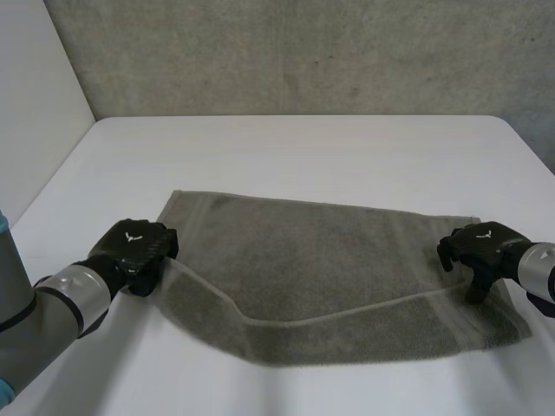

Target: Fold the towel.

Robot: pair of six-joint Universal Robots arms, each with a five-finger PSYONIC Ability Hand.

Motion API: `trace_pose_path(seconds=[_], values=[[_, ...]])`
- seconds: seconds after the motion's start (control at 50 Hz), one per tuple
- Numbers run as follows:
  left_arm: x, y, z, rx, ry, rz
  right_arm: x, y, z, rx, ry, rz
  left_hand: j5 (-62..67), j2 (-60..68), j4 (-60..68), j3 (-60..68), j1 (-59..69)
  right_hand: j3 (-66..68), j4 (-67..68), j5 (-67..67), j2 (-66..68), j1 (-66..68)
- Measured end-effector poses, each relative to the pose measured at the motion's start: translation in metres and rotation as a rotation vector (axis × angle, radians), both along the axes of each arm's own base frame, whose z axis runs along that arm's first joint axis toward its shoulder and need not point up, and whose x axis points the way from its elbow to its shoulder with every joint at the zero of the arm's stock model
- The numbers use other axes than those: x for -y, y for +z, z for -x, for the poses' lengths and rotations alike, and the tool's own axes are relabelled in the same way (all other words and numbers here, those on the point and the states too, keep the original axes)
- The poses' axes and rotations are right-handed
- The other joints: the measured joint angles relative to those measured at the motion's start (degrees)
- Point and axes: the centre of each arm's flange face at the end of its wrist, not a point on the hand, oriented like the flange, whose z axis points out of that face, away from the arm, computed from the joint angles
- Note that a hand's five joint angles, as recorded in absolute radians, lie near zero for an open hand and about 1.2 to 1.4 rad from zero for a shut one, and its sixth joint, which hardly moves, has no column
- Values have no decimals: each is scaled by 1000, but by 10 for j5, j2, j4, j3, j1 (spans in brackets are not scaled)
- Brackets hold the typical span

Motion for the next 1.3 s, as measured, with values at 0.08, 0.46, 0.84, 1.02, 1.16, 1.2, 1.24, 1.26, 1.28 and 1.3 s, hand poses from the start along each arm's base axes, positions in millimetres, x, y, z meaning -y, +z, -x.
trace_pose_path(seconds=[0.08, 0.46, 0.84, 1.02, 1.16, 1.2, 1.24, 1.26, 1.28, 1.3], values=[[-1, 0, -1, -4, 1, 19, 0, -7, 3, -2, -9, 22, 0, 0, 0, 0, 0, 0, 0, -1, 0, 0], [2, -4, -2, -12, 8, 66, -1, -20, 7, -5, -24, 14, 0, 0, 0, 0, 0, 66, 66, 61, 64, 65], [2, -4, -2, -13, 11, 71, 3, -22, 17, -2, -50, 7, 0, 0, 0, 0, 0, 166, 168, 153, 169, 167], [2, -5, -3, -12, 12, 68, 3, -21, 20, -21, -42, 8, 0, 0, 0, 0, 0, 238, 242, 228, 235, 241], [1, -5, -3, -12, 12, 66, 2, -20, 20, -23, -40, 11, 0, 0, 0, 0, 0, 274, 282, 274, 274, 258], [1, -5, -3, -12, 12, 66, 2, -19, 20, -22, -40, 11, 0, 0, 0, 0, 0, 302, 309, 304, 304, 295], [1, -5, -3, -12, 12, 66, 1, -19, 20, -21, -39, 13, 0, 0, 0, 0, 0, 314, 320, 317, 317, 313], [1, -5, -3, -12, 12, 66, 1, -19, 20, -20, -38, 13, 0, 0, 0, 0, 0, 315, 322, 320, 319, 316], [1, -5, -3, -12, 13, 66, 1, -18, 19, -19, -37, 14, 0, 0, 0, 0, 0, 320, 328, 326, 324, 322], [1, -5, -3, -12, 12, 66, 1, -17, 19, -17, -35, 16, 0, 0, 0, 0, 0, 331, 339, 337, 336, 332]])
